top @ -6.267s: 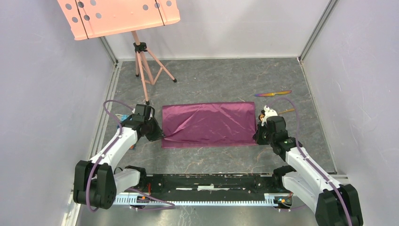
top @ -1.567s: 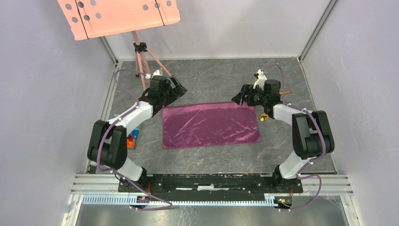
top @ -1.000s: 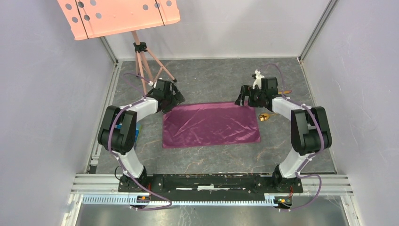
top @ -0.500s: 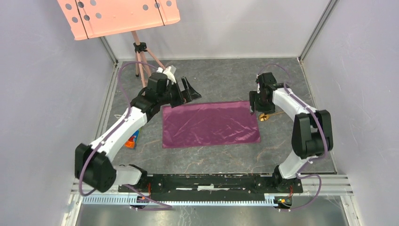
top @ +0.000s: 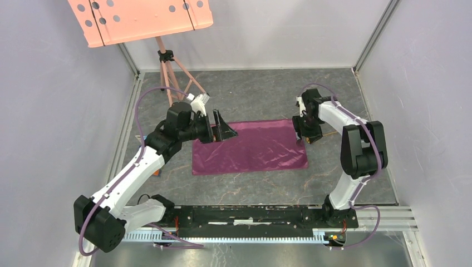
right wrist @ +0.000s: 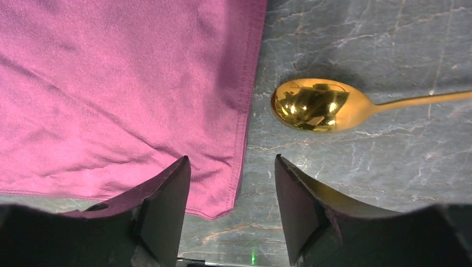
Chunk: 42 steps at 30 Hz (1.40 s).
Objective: Fold the napkin into a case and place the utensils inside
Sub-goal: Pick up the rectangle-folded napkin from the center of the board.
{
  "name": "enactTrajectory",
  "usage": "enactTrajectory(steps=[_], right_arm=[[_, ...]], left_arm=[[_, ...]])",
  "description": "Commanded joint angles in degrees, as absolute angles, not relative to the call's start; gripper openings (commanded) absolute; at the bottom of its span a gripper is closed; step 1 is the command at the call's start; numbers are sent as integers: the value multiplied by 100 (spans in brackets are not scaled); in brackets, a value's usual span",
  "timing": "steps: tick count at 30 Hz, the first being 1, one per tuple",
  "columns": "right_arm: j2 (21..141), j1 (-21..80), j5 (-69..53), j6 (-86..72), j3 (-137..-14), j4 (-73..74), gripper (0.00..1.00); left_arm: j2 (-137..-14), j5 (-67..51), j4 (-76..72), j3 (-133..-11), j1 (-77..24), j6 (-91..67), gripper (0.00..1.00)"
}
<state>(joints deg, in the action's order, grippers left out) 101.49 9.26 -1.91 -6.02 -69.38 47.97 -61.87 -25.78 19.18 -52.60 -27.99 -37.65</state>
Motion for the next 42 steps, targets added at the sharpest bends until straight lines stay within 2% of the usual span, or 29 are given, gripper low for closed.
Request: enactTrajectory(steps=[1, 12, 23, 29, 33, 38, 42], right_arm=[[10395, 967, -345, -550, -7318, 4913, 61], [10834, 1090, -220, -659, -7416, 4716, 54], [10816, 1212, -123, -754, -6363, 3540, 44], [10600, 1296, -153, -558, -6054, 3110, 25], [10220, 1373, -145, -293, -6123, 3032, 0], [9526, 1379, -104, -133, -6085, 3105, 0], [9296, 1371, 620, 196, -6042, 3244, 0]], left_arm=[[-5948, -3010, 1805, -5169, -2802, -3481, 100], [-5793, -3140, 2002, -5237, -2786, -3260, 100], [-5546, -3015, 2306, -5392, -2776, -3216, 100], [-5382, -2946, 2507, -5467, -2770, -3220, 100], [-5327, -2944, 2535, -5434, -2770, -3293, 100], [-5263, -2877, 2683, -5449, -2769, -3293, 100], [-5249, -2914, 2746, -5475, -2773, -3301, 100]])
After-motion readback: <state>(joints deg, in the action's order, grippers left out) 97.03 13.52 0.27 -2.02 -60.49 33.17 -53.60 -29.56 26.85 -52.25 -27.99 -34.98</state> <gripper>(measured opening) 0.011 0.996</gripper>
